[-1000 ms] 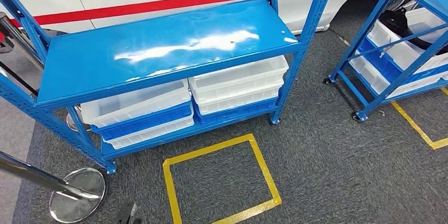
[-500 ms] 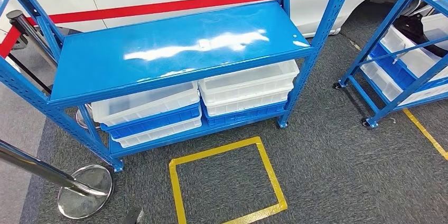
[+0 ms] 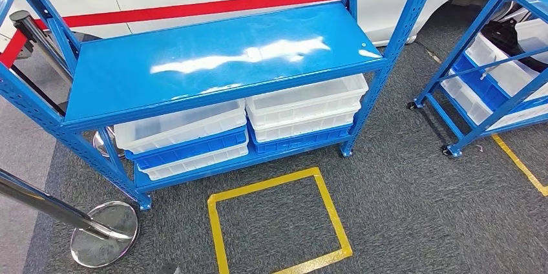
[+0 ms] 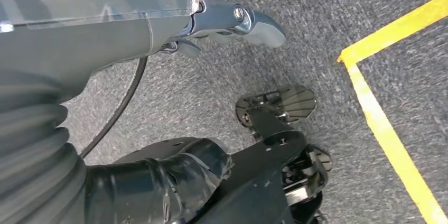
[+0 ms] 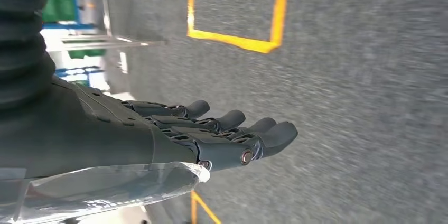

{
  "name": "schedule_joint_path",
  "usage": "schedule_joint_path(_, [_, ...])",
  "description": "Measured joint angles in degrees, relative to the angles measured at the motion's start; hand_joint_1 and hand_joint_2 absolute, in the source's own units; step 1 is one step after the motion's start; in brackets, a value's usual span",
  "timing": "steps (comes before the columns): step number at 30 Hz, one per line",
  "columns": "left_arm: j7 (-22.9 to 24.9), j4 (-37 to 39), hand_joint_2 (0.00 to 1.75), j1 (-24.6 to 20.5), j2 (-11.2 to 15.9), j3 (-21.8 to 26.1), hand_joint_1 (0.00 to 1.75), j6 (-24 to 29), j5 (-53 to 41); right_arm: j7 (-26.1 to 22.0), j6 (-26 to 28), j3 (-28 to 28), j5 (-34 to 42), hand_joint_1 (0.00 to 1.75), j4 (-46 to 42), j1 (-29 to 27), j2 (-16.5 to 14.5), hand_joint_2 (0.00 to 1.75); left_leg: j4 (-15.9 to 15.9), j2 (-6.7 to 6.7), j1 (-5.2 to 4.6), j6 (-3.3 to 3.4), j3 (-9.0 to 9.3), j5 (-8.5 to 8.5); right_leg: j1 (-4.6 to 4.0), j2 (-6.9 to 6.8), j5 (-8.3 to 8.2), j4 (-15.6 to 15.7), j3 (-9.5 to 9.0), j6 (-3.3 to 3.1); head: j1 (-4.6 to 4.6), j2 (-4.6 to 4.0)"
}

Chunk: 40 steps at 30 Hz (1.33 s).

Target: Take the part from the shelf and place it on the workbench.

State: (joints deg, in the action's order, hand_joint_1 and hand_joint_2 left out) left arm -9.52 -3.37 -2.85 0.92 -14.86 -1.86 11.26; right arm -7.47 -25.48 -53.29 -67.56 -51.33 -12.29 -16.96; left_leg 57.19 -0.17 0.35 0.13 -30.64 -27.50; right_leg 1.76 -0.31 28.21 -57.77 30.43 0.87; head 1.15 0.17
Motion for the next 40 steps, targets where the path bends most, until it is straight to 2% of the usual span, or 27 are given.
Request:
schedule_joint_path(16, [3.5,-6.4,1.75,4.4,0.0,4.3,0.0,0.6,-4.1,2.7,9.6,19.1,25.2,0.0,9.9,0.9,5.7,1.75,0.0,0.0,-0.01,0.0,0.08,0.01,-0.14,0.0,0.07,-0.2,0.06,0.04,-0.01,0.0])
schedule_joint_path(20, [4.4,-8.1,0.0,5.5,0.0,5.5,0.0,0.8,-5.2,3.4,11.9,23.8,31.5,0.0,12.5,1.2,7.2,0.0,0.0,0.0,-0.01,0.0,0.08,0.01,-0.14,0.0,0.08,-0.2,0.06,0.04,-0.01,0.0])
schedule_joint_path(40, [8.5,-15.5,0.0,10.4,-0.3,11.8,0.0,1.6,-10.1,6.8,23.4,45.9,61.5,0.0,24.2,2.4,14.3,0.0,0.0,-0.01,-0.01,0.0,0.06,0.01,-0.14,-0.01,0.08,-0.2,0.08,0.04,-0.01,0.0])
